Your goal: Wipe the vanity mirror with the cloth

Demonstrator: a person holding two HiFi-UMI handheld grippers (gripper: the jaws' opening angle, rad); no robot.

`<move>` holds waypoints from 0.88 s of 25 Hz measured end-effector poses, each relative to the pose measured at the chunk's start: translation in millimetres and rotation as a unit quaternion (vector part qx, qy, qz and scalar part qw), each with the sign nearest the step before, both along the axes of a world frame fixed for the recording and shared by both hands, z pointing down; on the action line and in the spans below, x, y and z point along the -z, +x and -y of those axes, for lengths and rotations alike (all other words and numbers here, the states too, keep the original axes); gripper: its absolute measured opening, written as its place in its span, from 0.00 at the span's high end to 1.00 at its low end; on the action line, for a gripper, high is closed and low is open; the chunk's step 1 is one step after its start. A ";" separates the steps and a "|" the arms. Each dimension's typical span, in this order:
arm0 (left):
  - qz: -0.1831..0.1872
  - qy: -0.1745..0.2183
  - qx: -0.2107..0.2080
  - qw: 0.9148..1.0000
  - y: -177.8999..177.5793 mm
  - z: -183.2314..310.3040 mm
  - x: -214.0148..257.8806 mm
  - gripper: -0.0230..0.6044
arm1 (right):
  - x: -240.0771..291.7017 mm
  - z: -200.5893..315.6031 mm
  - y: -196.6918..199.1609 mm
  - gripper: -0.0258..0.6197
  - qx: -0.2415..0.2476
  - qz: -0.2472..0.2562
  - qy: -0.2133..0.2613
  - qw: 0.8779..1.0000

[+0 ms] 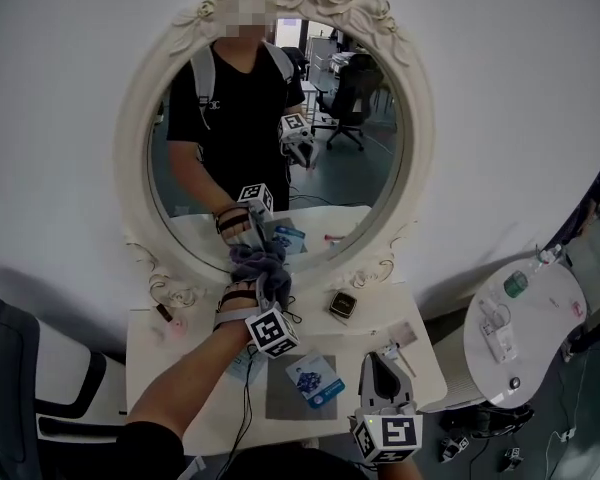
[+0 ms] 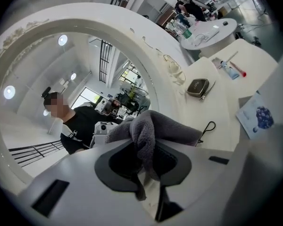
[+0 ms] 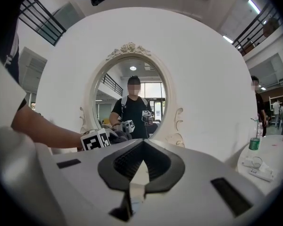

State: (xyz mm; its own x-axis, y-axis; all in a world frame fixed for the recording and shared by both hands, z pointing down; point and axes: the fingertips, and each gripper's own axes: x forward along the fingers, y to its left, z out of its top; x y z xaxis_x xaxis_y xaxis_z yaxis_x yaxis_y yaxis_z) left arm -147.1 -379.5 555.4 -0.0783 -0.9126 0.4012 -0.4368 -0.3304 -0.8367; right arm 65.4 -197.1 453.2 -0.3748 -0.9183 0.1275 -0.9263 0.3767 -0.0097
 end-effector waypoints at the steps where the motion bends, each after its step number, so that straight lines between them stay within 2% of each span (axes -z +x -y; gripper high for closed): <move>1: 0.000 0.006 -0.006 1.000 3.6 -1.0 8.6 0.84 | -2.1 -0.7 3.4 0.94 -0.007 0.001 -0.003 1.000; 6: -0.017 0.069 -0.047 0.996 36.3 -8.2 79.7 0.84 | -8.1 -5.1 8.5 0.94 -0.023 0.004 -0.012 1.000; 10: -0.017 0.143 -0.070 0.987 51.4 -16.2 169.8 0.84 | -10.6 -3.8 6.9 0.94 -0.017 0.016 -0.012 1.000; 14: -0.033 0.204 -0.071 0.976 52.3 -20.4 273.7 0.84 | -10.6 1.1 11.4 0.94 0.001 0.026 -0.007 1.000; 17: -0.027 0.244 -0.063 0.967 52.4 -14.9 353.3 0.84 | -8.6 5.8 20.5 0.94 0.020 0.024 0.001 0.999; 22: 0.006 0.265 -0.042 0.963 55.6 2.3 454.6 0.84 | -0.3 16.1 53.9 0.94 0.029 0.033 0.012 0.999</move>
State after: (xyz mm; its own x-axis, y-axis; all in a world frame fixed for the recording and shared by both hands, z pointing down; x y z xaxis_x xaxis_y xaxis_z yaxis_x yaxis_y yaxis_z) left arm -91.5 -381.8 100.8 0.0027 -0.9925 -0.1226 -0.4164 0.1103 -0.9025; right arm 119.3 -213.2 453.5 -0.4350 -0.8970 0.0791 -0.9002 0.4313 -0.0598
